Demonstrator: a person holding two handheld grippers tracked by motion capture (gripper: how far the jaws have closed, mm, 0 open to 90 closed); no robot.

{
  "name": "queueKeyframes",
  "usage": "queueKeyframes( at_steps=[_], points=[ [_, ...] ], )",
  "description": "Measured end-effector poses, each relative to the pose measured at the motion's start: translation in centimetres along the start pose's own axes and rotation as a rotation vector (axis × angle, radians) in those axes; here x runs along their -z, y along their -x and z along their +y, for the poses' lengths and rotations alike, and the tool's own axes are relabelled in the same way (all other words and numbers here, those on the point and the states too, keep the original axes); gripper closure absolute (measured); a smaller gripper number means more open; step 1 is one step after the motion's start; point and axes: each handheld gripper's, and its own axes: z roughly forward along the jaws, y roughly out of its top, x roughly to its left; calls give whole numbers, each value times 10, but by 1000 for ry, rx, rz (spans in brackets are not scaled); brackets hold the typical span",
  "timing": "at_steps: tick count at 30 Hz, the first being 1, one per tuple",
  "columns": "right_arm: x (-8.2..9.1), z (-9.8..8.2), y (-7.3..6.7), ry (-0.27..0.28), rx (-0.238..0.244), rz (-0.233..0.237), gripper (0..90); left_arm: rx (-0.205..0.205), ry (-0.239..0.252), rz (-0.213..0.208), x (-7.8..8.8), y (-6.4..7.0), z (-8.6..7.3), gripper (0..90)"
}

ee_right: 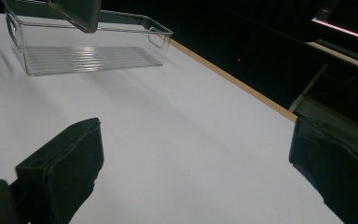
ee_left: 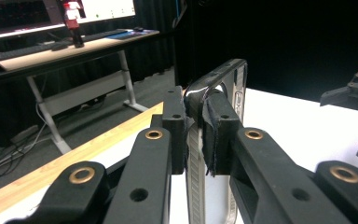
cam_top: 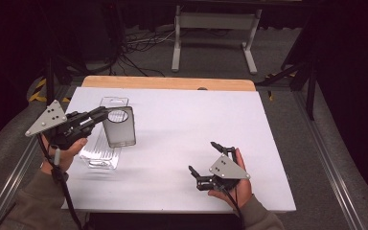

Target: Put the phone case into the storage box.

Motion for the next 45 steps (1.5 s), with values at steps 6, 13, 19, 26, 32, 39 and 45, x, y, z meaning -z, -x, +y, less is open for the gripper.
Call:
queueKeyframes(
  at_steps=[6, 13, 19, 26, 32, 39, 45],
  points=[
    [0, 0, 0, -1, 5, 1, 43, 2, 6, 10, 3, -4, -1, 807],
    [-1, 0, 0, -1, 9, 8, 42, -9, 10, 38, 10, -10, -1, 807],
    [-1, -1, 0, -1, 13, 7, 43, -3, 15, 52, 14, -15, -2, 807],
    [-1, -1, 0, -2, 14, 7, 46, -12, 19, 63, 18, -16, -2, 807],
    [0, -1, 1, -4, 13, 3, 50, -11, 28, 75, 23, -19, -2, 807],
    [0, -1, 0, 1, 17, 5, 48, -12, 30, 86, 25, -21, -2, 807],
    [0, 0, 0, 1, 19, 6, 48, -12, 31, 91, 26, -22, -3, 807]
  ],
)
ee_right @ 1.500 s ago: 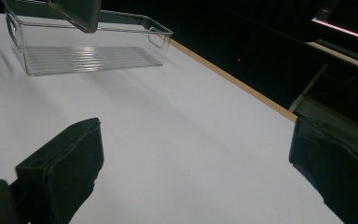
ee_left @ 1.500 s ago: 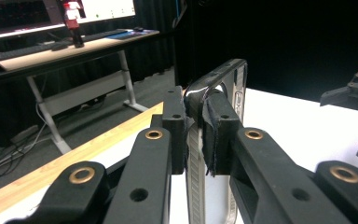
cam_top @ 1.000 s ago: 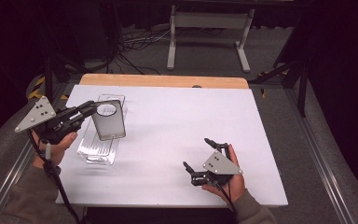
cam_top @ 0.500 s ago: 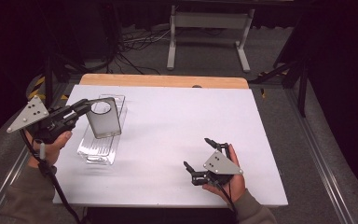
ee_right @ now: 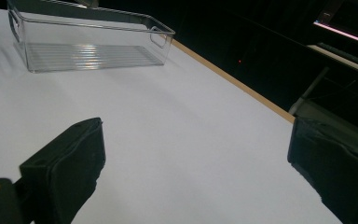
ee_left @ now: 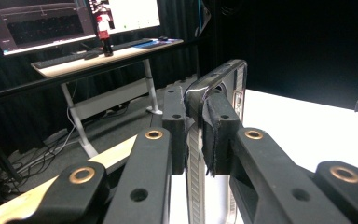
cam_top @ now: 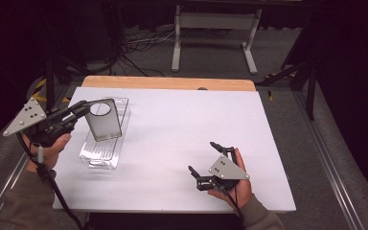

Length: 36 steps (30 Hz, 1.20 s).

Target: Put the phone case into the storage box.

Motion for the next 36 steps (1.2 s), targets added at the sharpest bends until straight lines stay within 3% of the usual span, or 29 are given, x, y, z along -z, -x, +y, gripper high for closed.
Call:
queueKeyframes(
  at_steps=[9, 12, 21, 30, 36],
  points=[
    [-1, -1, 0, -6, -1, -2, 49, 8, 25, 3, -2, -6, -5, 807],
    [-2, -1, 0, -12, 3, -1, 49, -13, 14, 17, -4, -7, -6, 807],
    [-3, -2, 0, -20, 5, -2, 49, -13, 35, 25, -5, -17, -8, 807],
    [-5, -1, -1, -39, 20, 16, 50, -26, 22, 47, -18, -44, -9, 807],
    [-6, -1, -2, -47, 28, 27, 50, -25, 8, 38, -30, -58, -12, 807]
  ],
)
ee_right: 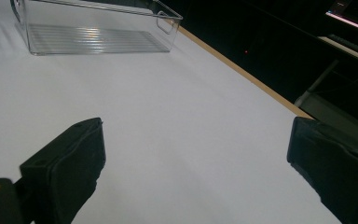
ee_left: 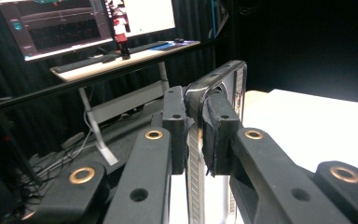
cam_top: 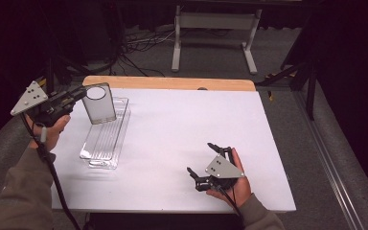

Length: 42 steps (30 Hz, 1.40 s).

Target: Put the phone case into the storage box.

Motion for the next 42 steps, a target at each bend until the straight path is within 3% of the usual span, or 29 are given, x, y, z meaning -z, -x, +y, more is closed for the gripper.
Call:
queueKeyframes(
  at_steps=[6, 17, 22, 33, 42],
  points=[
    [-1, -1, 0, -8, -2, 2, 50, -4, -25, 4, -16, -6, -3, 807],
    [-5, -3, 1, -21, -5, 11, 55, 24, -75, 31, -45, -23, -22, 807],
    [-5, -3, 1, -24, 1, 7, 56, 46, -86, 17, -59, -28, -30, 807],
    [-4, -4, -2, -35, -1, 15, 57, 43, -107, 7, -82, -35, -44, 807],
    [-8, -5, -6, -61, 13, 21, 59, 90, -95, -3, -93, -42, -64, 807]
  ],
)
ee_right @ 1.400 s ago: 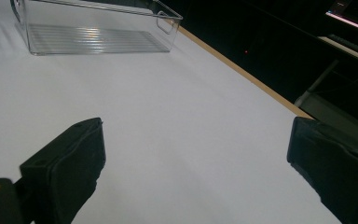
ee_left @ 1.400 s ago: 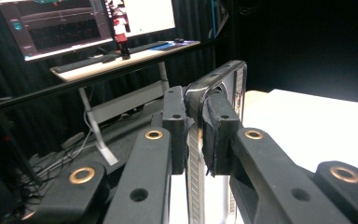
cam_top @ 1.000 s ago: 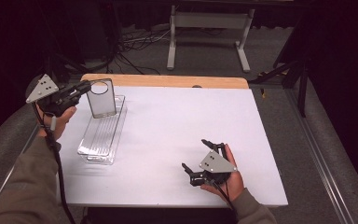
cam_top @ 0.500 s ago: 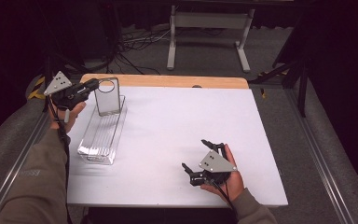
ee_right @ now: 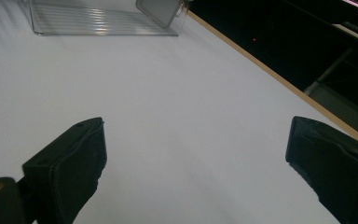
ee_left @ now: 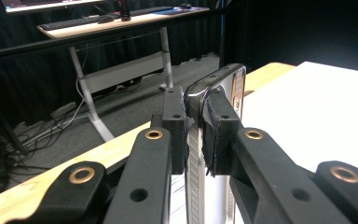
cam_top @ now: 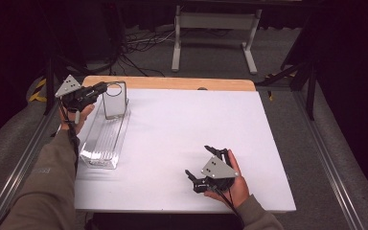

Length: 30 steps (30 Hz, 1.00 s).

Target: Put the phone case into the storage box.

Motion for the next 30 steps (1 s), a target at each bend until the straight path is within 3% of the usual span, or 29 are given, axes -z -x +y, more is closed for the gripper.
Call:
queueKeyframes(
  at_steps=[9, 11, 14, 17, 23, 27, 30],
  points=[
    [-1, 1, -1, -10, 17, 11, 63, 34, 9, -3, 1, -6, -6, 806],
    [-2, 1, -4, -22, 46, 18, 63, 38, 0, 5, 2, -10, -6, 805],
    [-3, 1, -6, -29, 58, 25, 66, 32, -25, 2, 5, -16, -7, 803],
    [-4, 1, -9, -39, 95, -4, 76, 33, -66, 6, 9, -24, -8, 798],
    [-6, 1, -10, -51, 109, 6, 76, 10, -114, 12, 9, -29, -4, 786],
    [-7, 0, -12, -63, 125, 19, 75, -18, -151, 19, 4, -30, 2, 780],
    [-8, -1, -14, -67, 130, 31, 75, -53, -215, 34, 1, -32, 9, 772]
  ],
)
